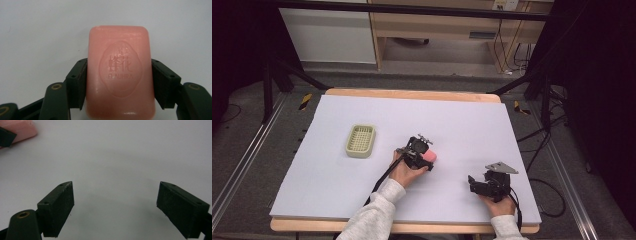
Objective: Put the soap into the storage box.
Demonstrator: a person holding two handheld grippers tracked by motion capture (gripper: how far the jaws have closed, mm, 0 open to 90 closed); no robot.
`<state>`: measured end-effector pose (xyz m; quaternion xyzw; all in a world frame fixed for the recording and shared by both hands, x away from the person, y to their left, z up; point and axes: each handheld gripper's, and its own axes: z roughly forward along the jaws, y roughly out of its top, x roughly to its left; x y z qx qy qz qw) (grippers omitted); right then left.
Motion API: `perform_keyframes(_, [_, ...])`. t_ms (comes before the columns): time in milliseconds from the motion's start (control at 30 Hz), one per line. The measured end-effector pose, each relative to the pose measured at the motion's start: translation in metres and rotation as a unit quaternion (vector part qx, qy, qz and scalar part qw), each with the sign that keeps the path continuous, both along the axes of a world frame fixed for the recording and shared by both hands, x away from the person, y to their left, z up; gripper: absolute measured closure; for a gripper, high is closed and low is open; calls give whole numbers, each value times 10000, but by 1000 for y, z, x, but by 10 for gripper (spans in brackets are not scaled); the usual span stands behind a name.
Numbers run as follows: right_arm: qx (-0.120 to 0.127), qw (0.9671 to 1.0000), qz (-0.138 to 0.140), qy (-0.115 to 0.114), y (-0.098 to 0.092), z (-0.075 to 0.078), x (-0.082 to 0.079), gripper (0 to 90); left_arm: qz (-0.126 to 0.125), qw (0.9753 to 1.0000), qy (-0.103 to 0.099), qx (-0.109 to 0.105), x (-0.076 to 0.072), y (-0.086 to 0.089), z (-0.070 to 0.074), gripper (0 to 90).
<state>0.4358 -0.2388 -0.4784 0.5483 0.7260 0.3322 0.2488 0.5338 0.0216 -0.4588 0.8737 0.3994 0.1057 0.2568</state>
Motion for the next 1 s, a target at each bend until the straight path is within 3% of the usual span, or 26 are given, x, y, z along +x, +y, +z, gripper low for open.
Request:
perform_keyframes(567, [-27,10000,-14,-10,0,0,0,146,77,9994,-166,-306,-9,33,27,373])
perform_keyframes(1000, [-44,10000,-32,-11,-1,0,0,146,186,9986,-283,-409,-18,67,44,373])
